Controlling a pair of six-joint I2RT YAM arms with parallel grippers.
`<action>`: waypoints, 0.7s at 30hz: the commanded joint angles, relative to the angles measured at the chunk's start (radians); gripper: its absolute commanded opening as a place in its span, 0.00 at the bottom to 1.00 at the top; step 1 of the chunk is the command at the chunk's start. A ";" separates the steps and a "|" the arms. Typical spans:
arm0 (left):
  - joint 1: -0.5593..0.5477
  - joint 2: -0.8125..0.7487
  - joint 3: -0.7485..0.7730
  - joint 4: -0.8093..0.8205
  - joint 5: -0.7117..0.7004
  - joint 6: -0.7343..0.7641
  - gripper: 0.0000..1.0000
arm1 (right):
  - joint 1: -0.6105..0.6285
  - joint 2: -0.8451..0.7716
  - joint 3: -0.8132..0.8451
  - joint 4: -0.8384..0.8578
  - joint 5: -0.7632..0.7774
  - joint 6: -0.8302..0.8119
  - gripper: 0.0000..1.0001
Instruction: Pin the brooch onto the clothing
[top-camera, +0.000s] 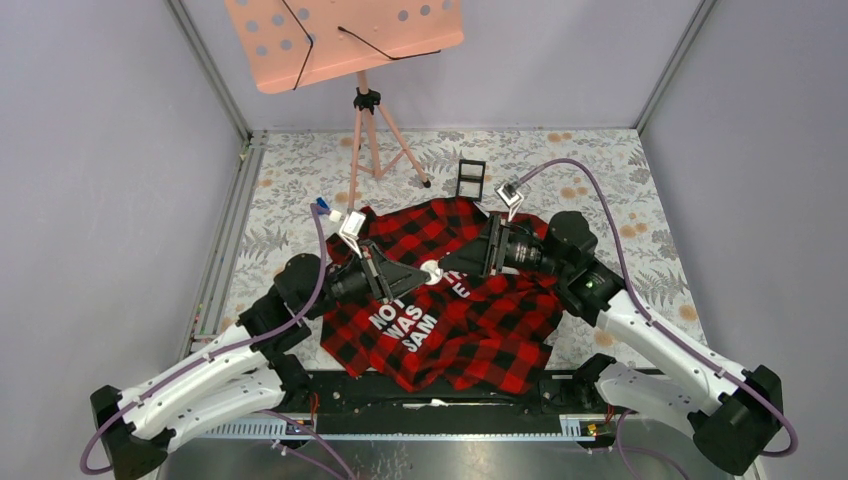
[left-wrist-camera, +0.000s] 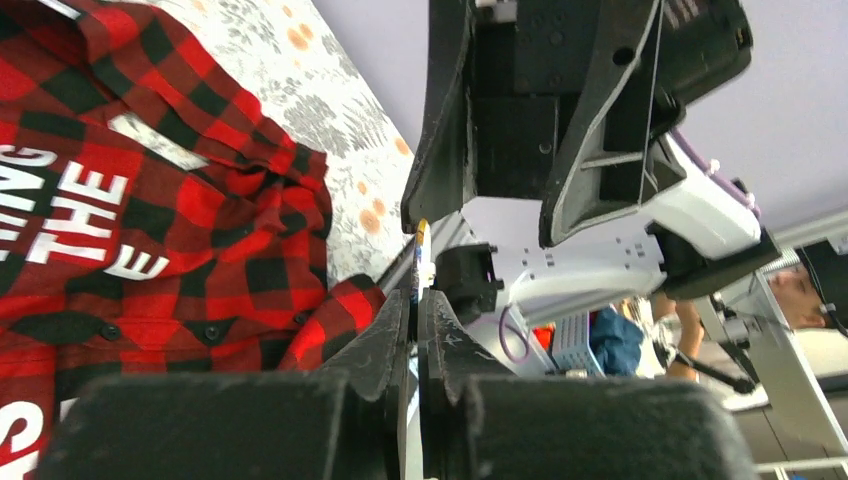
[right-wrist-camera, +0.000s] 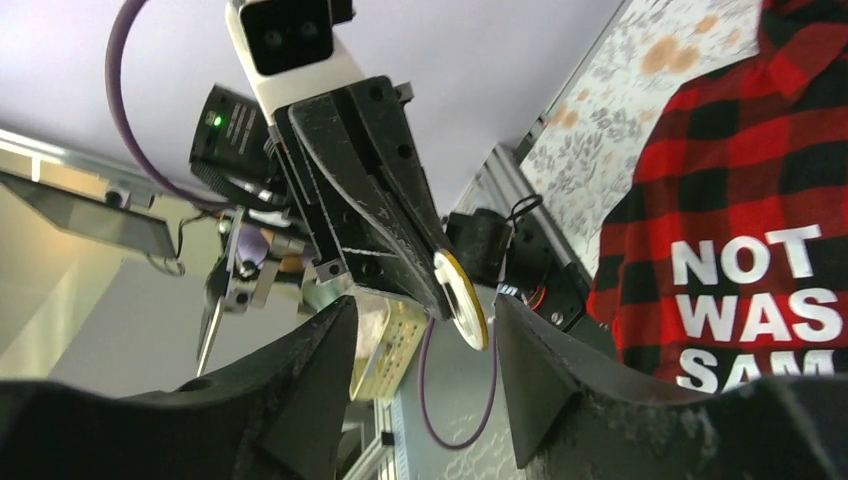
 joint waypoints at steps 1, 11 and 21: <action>0.011 -0.001 0.027 0.037 0.163 0.047 0.00 | -0.004 0.016 0.063 0.005 -0.173 -0.032 0.58; 0.019 0.010 -0.011 0.154 0.212 -0.007 0.00 | -0.002 0.026 0.046 0.023 -0.214 -0.021 0.32; 0.020 0.009 -0.022 0.189 0.196 -0.027 0.14 | -0.001 -0.028 -0.011 0.103 -0.128 -0.015 0.00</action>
